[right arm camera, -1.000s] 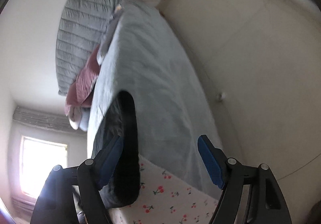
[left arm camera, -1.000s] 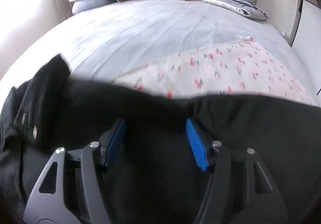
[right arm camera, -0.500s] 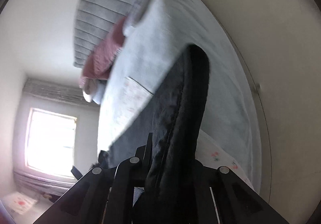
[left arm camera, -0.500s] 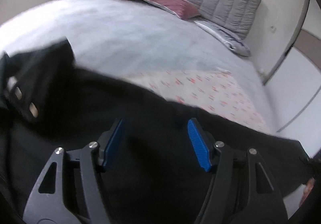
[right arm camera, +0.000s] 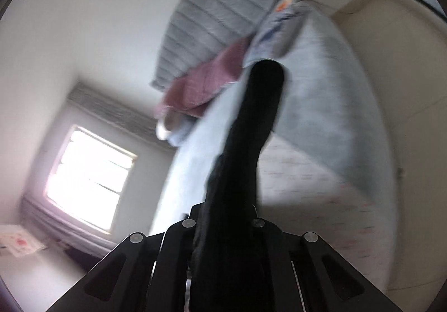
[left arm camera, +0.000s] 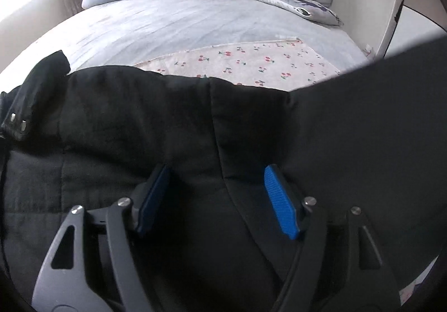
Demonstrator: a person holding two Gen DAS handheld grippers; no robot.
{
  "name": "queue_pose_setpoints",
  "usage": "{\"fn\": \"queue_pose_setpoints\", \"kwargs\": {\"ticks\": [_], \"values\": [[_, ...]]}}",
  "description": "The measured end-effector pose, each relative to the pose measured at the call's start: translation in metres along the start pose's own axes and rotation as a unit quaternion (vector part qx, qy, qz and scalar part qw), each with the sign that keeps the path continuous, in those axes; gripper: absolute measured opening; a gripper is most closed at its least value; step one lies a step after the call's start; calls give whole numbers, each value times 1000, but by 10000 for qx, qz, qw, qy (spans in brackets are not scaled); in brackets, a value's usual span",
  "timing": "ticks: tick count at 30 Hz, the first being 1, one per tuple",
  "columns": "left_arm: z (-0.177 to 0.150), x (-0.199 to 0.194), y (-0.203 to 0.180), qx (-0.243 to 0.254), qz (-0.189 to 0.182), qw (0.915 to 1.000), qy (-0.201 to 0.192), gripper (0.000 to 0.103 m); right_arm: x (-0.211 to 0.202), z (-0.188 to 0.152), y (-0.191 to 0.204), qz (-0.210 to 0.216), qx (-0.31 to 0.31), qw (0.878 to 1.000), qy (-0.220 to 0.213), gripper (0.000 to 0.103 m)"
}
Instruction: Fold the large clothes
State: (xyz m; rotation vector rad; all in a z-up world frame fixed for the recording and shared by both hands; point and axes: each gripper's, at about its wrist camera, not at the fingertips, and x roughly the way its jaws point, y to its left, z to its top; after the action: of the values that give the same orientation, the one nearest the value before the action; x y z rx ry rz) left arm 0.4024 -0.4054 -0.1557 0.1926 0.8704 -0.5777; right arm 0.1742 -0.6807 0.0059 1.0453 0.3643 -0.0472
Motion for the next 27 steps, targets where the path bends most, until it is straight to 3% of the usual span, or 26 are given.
{"fn": "queue_pose_setpoints", "kwargs": {"ticks": [3, 5, 7, 13, 19, 27], "values": [[-4, -20, 18, -293, -333, 9990, 106, 74, 10, -4, 55, 149, -410, 9988, 209, 8], [-7, -35, 30, -368, -412, 9983, 199, 81, 16, -9, 90, 188, -722, 9967, 332, 8], [-11, -53, 47, -374, -506, 9976, 286, 82, 24, -16, 121, 262, -958, 9940, 456, 8], [-26, -95, 105, -420, -463, 9974, 351, 88, 62, -54, 198, 201, -1617, 9823, 929, 8], [-51, -131, 191, -1054, -442, 9927, 382, 91, 109, -103, 239, 126, -1905, 9719, 1377, 9], [-79, -157, 268, -1482, -341, 9878, 348, 92, 186, -176, 261, 254, -1968, 9595, 1999, 12]]}}
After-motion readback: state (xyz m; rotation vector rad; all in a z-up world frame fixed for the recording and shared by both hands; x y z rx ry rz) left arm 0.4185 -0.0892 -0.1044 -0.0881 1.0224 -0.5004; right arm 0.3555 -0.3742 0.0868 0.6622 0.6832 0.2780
